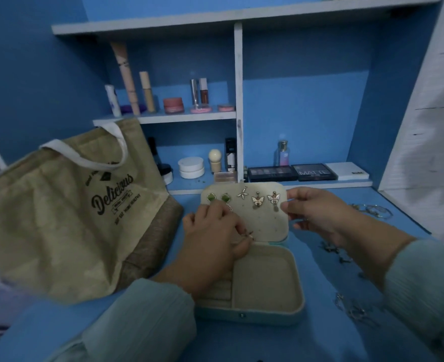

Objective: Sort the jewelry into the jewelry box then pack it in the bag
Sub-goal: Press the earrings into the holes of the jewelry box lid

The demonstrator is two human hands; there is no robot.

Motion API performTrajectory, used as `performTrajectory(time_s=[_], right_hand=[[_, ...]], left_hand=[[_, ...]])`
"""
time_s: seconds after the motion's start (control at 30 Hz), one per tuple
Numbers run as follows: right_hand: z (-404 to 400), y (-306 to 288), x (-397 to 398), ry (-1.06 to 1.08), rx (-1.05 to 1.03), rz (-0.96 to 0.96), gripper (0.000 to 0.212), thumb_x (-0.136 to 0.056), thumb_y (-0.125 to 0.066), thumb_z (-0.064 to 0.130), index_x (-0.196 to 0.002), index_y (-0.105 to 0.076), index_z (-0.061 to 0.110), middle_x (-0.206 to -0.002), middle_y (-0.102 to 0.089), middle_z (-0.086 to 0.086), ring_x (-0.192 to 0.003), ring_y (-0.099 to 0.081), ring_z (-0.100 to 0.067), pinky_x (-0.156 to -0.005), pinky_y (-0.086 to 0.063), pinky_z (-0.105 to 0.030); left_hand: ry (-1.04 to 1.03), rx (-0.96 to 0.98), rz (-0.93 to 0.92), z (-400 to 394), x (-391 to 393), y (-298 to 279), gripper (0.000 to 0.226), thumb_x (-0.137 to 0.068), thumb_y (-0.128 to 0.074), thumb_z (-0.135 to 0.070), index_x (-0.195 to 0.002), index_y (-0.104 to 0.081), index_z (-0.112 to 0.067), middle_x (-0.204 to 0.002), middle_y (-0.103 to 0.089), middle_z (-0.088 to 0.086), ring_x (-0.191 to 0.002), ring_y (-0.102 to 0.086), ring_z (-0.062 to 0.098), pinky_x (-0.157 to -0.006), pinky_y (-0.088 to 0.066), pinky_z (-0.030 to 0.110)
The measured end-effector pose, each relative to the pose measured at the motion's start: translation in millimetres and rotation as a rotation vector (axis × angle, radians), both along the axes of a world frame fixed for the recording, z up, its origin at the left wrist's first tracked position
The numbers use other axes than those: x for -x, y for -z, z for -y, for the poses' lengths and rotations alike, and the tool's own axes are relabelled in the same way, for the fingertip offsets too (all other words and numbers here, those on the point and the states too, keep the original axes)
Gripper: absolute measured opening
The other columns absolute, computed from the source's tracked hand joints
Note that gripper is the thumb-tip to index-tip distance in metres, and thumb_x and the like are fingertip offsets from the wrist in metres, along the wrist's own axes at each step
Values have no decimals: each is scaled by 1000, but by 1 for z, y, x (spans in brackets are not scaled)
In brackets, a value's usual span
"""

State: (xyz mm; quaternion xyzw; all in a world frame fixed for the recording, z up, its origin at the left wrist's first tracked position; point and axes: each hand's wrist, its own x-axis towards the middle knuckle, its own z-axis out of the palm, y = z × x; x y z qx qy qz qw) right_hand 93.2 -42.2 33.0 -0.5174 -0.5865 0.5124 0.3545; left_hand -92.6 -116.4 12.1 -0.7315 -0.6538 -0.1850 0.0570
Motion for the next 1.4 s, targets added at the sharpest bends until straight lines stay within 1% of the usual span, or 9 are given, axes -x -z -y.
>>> performTrajectory(time_s=[0.23,0.4,0.53,0.63,0.77,1.07,1.17,1.3,1.4], right_hand=[[0,-5,2,18,-13,39,11,-89,-58,9,-98,-62,14,-88,-67,-3,-72,-57,-11,-58,-43,-23],[-9,-2,7,37,13,122,14,-90,-54,4,-100,-62,11,-91,-66,-7,-72,-58,-13,-57,-44,-22],[-19,3,9,37,12,229,14,-86,-58,-2,-94,-65,8,-87,-63,-10,-69,-55,-14,-56,-46,-21],[-25,6,12,15,13,352,19,-84,-62,1,-102,-65,5,-81,-62,-9,-63,-53,-13,-54,-47,-19],[-31,7,15,-30,-4,515,19,-85,-64,11,-103,-66,4,-67,-58,-4,-54,-50,-10,-48,-42,-16],[-44,-1,17,-124,66,670,23,-85,-65,11,-101,-67,-5,-67,-54,-8,-54,-45,-13,-52,-41,-19],[-49,-6,22,-208,25,900,23,-91,-56,16,-97,-66,-3,-76,-57,-12,-55,-46,-14,-52,-40,-18],[-61,-12,38,-226,-139,1193,30,-92,-50,20,-110,-63,1,-104,-64,-12,-86,-62,-21,-70,-48,-27],[-69,-17,59,-224,-323,1154,28,-94,-46,16,-114,-64,7,-117,-62,-10,-106,-58,-24,-90,-47,-32]], left_hand=[[-90,-85,208,-11,16,-5,18,-85,-55,-47,-97,-57,-33,-122,-30,-10,-119,-27,11,-98,-17,29],[-190,130,370,-27,32,6,12,-85,-57,-48,-86,-51,-37,-141,-31,0,-133,-25,19,-112,-21,41],[-137,224,527,-38,40,14,14,-85,-60,-43,-78,-51,-35,-115,-55,-4,-101,-53,9,-88,-46,27],[-124,263,651,-42,41,15,12,-88,-59,-37,-84,-54,-26,-102,-56,-7,-86,-51,2,-62,-37,12],[-125,184,676,-47,43,24,15,-87,-61,-36,-78,-53,-27,-96,-57,-6,-79,-50,0,-58,-33,11],[-151,120,849,-49,49,36,14,-83,-67,-32,-82,-60,-20,-91,-60,-5,-76,-55,1,-56,-38,6],[-144,102,898,-49,51,36,14,-81,-69,-28,-83,-62,-16,-91,-61,-1,-75,-54,2,-55,-41,8],[-152,90,1020,-49,57,32,13,-81,-71,-19,-83,-61,-12,-81,-59,-5,-70,-52,0,-51,-40,2],[-182,75,1082,-53,63,31,11,-82,-70,-16,-80,-59,-14,-80,-59,-6,-71,-52,-1,-54,-40,1]])
